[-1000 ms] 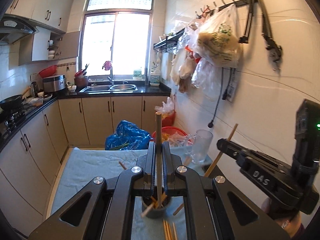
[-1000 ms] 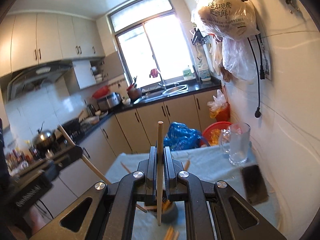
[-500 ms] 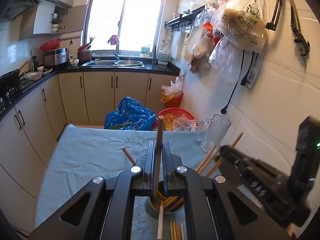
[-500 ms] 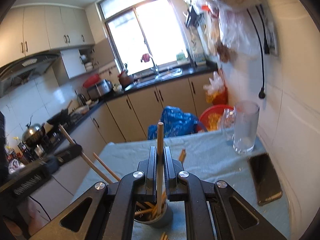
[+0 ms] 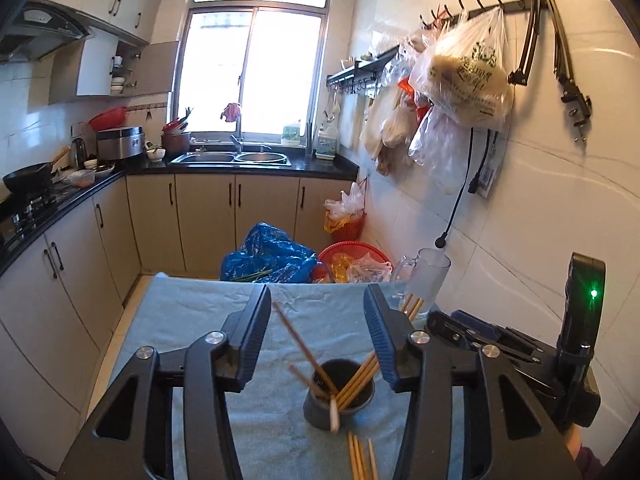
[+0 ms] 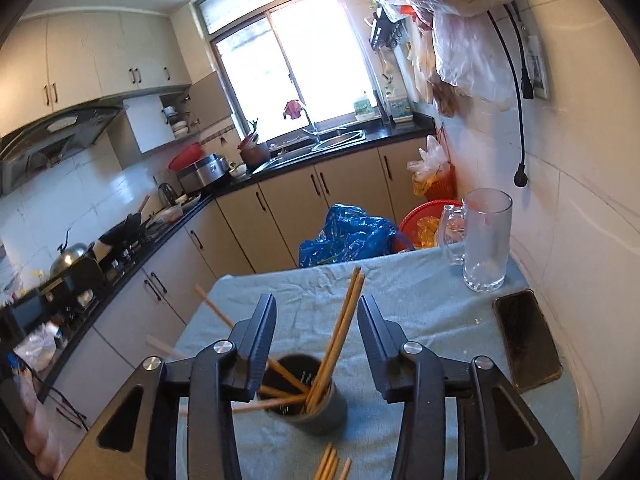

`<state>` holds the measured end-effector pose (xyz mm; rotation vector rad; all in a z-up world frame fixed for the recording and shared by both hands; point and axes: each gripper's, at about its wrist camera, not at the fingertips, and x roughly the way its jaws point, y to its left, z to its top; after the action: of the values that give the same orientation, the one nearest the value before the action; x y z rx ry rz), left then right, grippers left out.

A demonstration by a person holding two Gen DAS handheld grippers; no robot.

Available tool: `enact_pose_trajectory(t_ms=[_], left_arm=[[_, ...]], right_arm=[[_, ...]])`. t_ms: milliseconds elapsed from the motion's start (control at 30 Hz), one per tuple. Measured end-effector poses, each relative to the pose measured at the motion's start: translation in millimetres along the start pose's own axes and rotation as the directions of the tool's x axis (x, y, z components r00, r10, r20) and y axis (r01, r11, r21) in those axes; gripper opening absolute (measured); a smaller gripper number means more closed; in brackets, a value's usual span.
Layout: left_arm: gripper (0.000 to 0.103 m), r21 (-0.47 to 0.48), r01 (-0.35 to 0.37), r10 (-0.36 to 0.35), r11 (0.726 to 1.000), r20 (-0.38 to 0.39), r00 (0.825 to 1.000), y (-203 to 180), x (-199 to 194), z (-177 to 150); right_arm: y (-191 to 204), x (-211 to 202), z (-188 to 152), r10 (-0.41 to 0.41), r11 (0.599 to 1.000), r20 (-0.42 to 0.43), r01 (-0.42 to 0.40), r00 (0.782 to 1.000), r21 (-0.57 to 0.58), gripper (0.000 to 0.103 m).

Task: Organize utensils

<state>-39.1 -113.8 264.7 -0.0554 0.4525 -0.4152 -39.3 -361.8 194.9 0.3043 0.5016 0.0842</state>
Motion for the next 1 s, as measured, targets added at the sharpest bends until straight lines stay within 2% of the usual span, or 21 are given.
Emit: enact_pose_trajectory(t_ms=[133,200,233,367,600,733,933,1000], left_arm=[[0.051,-0.052,-0.024,0.023,0.998,-0.014,1.0,27.3,-28.1,-23.4],[0.053,-0.095,-0.038,0.035,0.995,-0.028,0.999,43.5,-40.7,-40.1],[0.053,-0.116,-0.046,0.042,0.992,-0.04,0.998,52.9,-46.8,-51.1],[0.053,-0.132,-0.118,0.108,0.984,-0.08,0.991,79.0,-60.8,-90.9],[0.053,-0.127,-0.177,0.158,0.976,-0.147,0.976,105.6,-63.9,-132.5],[0.053,-0.111,-0.207,0.191,0.972,-0.142,0.971,110.6,-65.0,-141.6],[0.056,-0.087,-0.201,0.188,0.976,-0.138,0.972,101.5,-61.4,-145.8],[0.057,-0.072,-0.19,0.178,0.979,-0.146,0.973,95.1,-58.3,-149.9]], right_arm=[[14.7,-10.1,-26.8,0.019,0.997,-0.078,-0.025,0.997,-0.076,0.046],[29.8,-5.3,-45.3,0.023,0.986,-0.155,-0.048,0.988,-0.16,0.033],[36.9,-1.2,-52.9,0.017,0.979,-0.186,-0.055,0.982,-0.196,0.019],[69.0,18.9,-73.8,-0.021,0.944,-0.26,-0.067,0.965,-0.323,0.009],[101.8,61.7,-61.9,-0.023,0.937,-0.302,-0.085,0.953,-0.338,0.006],[116.4,77.5,-49.7,-0.048,0.935,-0.27,-0.052,0.962,-0.352,0.006],[114.6,61.2,-38.4,-0.029,0.947,-0.229,-0.047,0.973,-0.319,0.007],[107.5,46.6,-40.5,-0.039,0.945,-0.223,-0.037,0.974,-0.324,0.013]])
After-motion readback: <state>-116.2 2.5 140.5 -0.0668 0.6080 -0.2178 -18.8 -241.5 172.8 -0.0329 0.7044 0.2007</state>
